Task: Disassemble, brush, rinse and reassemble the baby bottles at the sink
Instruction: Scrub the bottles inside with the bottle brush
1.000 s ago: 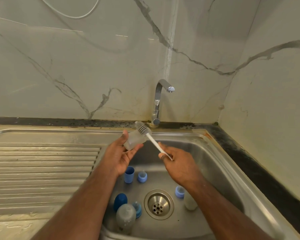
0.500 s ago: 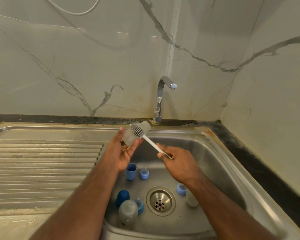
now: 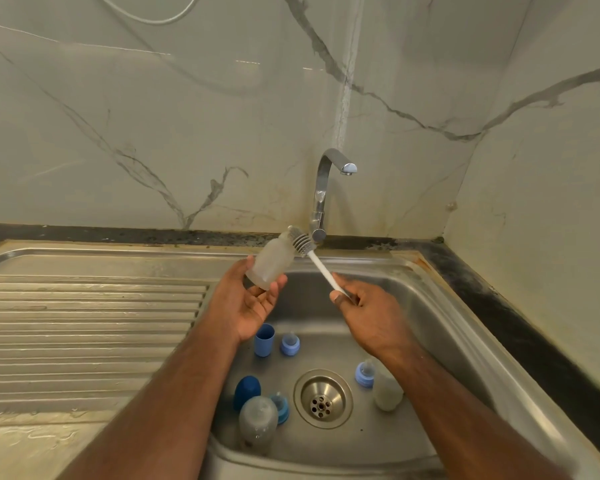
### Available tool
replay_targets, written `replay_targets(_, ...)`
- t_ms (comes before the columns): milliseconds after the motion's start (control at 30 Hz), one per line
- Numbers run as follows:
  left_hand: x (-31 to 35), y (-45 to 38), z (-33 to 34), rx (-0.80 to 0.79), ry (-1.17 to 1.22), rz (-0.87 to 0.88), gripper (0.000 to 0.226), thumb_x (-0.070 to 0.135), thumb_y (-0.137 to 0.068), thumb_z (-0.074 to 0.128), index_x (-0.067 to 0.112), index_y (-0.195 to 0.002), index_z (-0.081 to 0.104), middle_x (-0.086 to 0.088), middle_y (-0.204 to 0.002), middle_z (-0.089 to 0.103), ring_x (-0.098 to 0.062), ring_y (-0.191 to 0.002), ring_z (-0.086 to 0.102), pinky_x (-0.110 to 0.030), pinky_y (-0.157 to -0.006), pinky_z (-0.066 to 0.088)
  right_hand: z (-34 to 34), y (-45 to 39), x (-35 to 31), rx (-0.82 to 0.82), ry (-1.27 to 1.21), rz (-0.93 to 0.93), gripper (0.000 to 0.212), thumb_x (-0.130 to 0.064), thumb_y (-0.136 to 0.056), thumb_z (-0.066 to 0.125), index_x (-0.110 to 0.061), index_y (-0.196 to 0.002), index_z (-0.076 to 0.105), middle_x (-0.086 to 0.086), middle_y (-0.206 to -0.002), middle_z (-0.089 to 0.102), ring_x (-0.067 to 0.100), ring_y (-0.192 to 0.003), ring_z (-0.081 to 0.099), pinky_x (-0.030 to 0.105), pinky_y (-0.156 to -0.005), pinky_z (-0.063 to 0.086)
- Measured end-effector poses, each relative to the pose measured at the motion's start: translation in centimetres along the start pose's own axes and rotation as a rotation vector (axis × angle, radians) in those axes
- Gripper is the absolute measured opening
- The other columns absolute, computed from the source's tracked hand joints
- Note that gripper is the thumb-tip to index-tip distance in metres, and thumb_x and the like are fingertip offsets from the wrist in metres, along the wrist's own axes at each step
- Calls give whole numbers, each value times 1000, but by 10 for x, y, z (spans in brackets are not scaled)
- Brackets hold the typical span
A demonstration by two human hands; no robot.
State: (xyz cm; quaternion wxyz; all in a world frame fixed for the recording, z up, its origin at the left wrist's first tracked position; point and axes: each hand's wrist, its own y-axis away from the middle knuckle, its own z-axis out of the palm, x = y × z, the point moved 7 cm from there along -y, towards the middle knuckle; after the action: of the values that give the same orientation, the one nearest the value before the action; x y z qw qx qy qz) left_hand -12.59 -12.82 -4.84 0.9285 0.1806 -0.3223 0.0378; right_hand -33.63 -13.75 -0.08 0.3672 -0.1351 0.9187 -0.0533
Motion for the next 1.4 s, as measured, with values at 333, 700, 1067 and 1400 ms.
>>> replay_targets(333, -5, 0, -2, 34, -345, 33, 52, 43, -89, 73, 9, -126, 58, -20, -115, 71, -27, -92, 71, -31, -66, 58, 9, 6, -10, -62, -24, -59, 43, -38, -101, 54, -38, -144, 49, -16, -134, 62, 1, -105, 59, 19, -92, 47)
replay_targets(700, -4, -2, -5, -8, -176, -22, 55, 40, -93, 68, 3, -131, 55, -28, -120, 67, -28, -79, 74, -28, -61, 61, 1, -2, 0, -22, 34, -3, 41, -37, -102, 53, -34, -143, 53, -12, -106, 69, 5, -81, 57, 21, -74, 45)
replay_targets(1067, -5, -4, -6, 10, -178, -30, 46, 40, -98, 62, 1, -123, 58, -26, -112, 71, -24, -75, 73, -26, -61, 59, 10, 1, -7, -84, -29, -82, 38, -37, -98, 60, -39, -136, 58, -23, -98, 68, -9, -73, 55, 15, -73, 41)
replay_targets(1400, -7, -3, -5, -27, -110, -87, 54, 47, -101, 53, -3, -122, 57, -26, -111, 71, -18, -64, 66, -20, -50, 55, 7, -1, -1, -74, -45, -54, 37, -37, -99, 59, -38, -136, 59, -25, -85, 62, -1, -74, 55, 16, -74, 41)
